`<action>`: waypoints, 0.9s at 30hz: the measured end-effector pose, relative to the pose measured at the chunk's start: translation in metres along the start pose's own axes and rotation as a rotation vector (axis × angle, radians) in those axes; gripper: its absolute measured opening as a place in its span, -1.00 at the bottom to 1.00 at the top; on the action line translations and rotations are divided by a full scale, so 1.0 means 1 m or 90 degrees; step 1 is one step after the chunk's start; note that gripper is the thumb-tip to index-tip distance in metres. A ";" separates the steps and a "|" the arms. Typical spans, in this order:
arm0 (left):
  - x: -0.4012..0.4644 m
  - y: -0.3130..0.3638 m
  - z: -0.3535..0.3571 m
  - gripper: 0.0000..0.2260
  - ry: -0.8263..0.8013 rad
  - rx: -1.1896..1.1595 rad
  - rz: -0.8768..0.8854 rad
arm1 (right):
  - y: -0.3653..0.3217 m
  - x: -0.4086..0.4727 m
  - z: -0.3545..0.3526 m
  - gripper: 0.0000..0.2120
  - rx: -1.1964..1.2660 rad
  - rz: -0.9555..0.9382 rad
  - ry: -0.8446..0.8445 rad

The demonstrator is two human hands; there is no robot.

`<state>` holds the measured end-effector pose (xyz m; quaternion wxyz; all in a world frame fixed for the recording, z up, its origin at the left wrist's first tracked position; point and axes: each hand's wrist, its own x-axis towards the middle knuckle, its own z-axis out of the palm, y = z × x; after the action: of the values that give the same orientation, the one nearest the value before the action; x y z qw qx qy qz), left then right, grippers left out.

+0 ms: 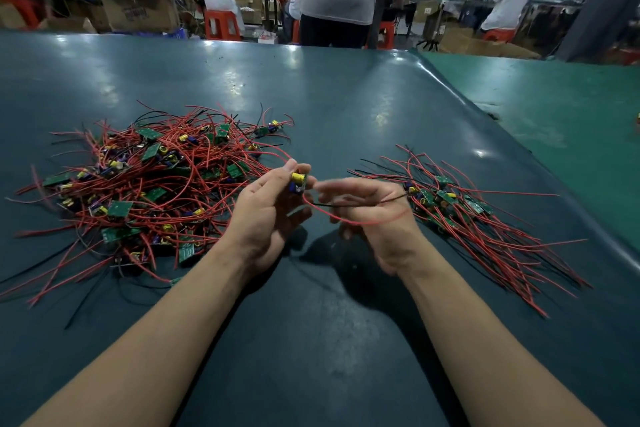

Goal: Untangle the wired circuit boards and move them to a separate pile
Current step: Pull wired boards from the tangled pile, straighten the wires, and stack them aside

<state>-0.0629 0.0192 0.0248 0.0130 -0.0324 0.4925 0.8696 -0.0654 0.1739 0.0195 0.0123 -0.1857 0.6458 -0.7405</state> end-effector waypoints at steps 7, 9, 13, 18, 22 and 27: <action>-0.004 -0.004 0.003 -0.78 -0.145 0.117 -0.121 | -0.001 0.005 0.000 -0.78 0.086 0.175 0.073; -0.005 -0.004 0.003 -0.80 -0.200 0.118 -0.143 | -0.002 0.003 0.001 -0.68 0.098 0.191 0.010; -0.003 -0.006 0.003 -0.73 -0.203 0.158 -0.114 | -0.003 0.004 0.000 -0.84 0.054 0.172 0.059; -0.002 -0.007 0.004 -0.80 -0.178 0.117 -0.088 | -0.001 0.004 0.001 -0.85 0.097 0.178 0.055; -0.001 -0.009 0.006 -0.82 -0.142 0.119 -0.070 | -0.001 0.006 0.002 -0.84 0.059 0.169 0.048; -0.004 -0.009 0.006 -0.64 -0.148 0.181 -0.050 | 0.001 0.008 0.000 -0.77 0.005 0.167 0.088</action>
<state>-0.0583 0.0292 0.0211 0.1085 0.0511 0.6037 0.7881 -0.0730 0.1719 0.0206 0.0655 -0.0480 0.6608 -0.7462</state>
